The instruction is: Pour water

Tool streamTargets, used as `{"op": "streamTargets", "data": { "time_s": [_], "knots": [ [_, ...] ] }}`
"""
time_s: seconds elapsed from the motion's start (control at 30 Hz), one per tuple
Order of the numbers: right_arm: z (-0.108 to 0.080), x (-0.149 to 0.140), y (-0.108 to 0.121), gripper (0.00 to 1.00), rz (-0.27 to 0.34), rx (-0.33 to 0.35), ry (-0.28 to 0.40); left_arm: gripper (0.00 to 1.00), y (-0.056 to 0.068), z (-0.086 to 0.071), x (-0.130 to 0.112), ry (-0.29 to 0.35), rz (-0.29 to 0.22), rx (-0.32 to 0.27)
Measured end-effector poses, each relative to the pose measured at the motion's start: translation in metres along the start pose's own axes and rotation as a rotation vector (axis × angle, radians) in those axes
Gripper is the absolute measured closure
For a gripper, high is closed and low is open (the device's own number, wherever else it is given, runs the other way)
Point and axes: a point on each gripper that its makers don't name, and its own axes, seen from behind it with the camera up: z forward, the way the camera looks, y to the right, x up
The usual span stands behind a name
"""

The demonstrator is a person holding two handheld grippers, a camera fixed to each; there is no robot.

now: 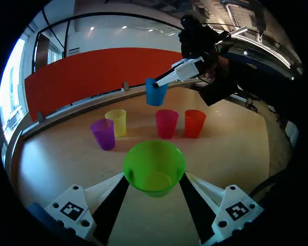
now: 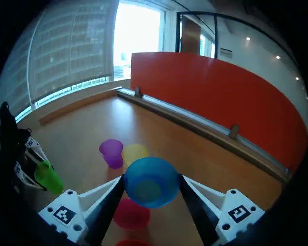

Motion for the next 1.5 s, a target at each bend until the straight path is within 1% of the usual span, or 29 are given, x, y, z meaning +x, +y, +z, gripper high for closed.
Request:
{"op": "streamTargets", "data": {
  "time_s": [0.3,0.6,0.8,1.0,1.27,1.5],
  "knots": [
    [-0.029,0.012,-0.013,0.06,0.036,0.000,0.121,0.17,0.007,0.000,0.008,0.012,0.019,-0.003],
    [-0.056,0.009,-0.032,0.06,0.044,0.004,0.207,0.17,0.015,0.000,0.016,0.026,0.025,-0.008],
    [-0.071,0.002,-0.044,0.06,0.059,0.009,0.246,0.17,0.020,0.000,0.018,0.029,0.028,-0.012],
    [-0.084,-0.009,-0.052,0.06,0.075,0.005,0.264,0.17,0.023,-0.002,0.020,0.037,0.029,-0.016],
    [-0.097,-0.016,-0.063,0.06,0.059,-0.007,0.300,0.17,0.026,-0.002,0.023,0.047,0.025,-0.017],
    [-0.107,-0.014,-0.073,0.07,0.049,-0.028,0.360,0.17,0.028,-0.003,0.025,0.061,0.015,-0.018]
  ]
}}
